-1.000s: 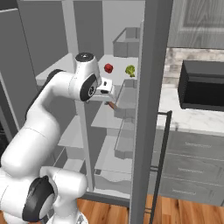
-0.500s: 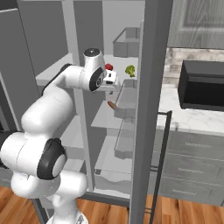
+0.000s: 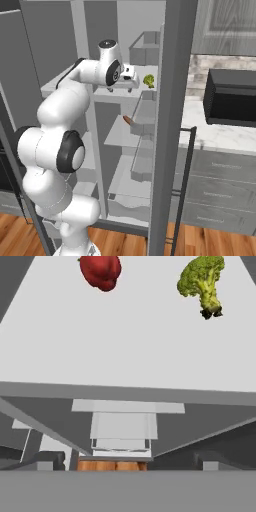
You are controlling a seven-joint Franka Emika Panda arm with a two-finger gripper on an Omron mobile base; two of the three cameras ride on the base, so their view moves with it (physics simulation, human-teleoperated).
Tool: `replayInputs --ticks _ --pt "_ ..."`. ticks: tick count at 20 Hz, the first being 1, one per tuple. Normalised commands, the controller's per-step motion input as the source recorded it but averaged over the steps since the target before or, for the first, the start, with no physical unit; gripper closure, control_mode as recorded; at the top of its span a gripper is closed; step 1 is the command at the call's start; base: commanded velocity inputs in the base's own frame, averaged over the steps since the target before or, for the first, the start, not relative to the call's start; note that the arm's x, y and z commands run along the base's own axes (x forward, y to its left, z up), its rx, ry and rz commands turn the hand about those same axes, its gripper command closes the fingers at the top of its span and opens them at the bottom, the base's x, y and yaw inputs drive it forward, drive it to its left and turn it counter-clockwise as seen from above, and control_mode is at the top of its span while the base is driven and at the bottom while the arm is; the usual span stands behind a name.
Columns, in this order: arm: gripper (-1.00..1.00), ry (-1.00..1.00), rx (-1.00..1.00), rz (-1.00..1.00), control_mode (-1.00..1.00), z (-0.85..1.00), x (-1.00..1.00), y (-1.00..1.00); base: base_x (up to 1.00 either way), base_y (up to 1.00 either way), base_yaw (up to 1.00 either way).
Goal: Take the bell pepper and broccoli from the fridge shelf and place them in the freezer drawer to begin freezing them.
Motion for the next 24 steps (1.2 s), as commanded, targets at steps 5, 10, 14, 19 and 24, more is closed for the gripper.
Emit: replayInputs --ticks 5,10,14,19,24 --pt "-1.00 -0.14 0.00 0.00 -1.00 0.00 0.47 -0.13 0.00 0.00 0.00" --pt "-1.00 -0.25 0.00 0.00 -1.00 0.00 0.42 -0.19 0.00 0.00 0.00" --pt "-1.00 -0.11 -0.01 0.00 -1.00 0.00 0.48 -0.29 0.00 0.00 0.00" --pt "-1.00 0.00 -0.03 -0.06 -1.00 -0.02 0.34 -0.30 0.00 0.00 0.00" --pt "-1.00 0.00 -0.01 -0.06 -1.00 -0.02 0.42 -0.34 0.00 0.00 0.00"
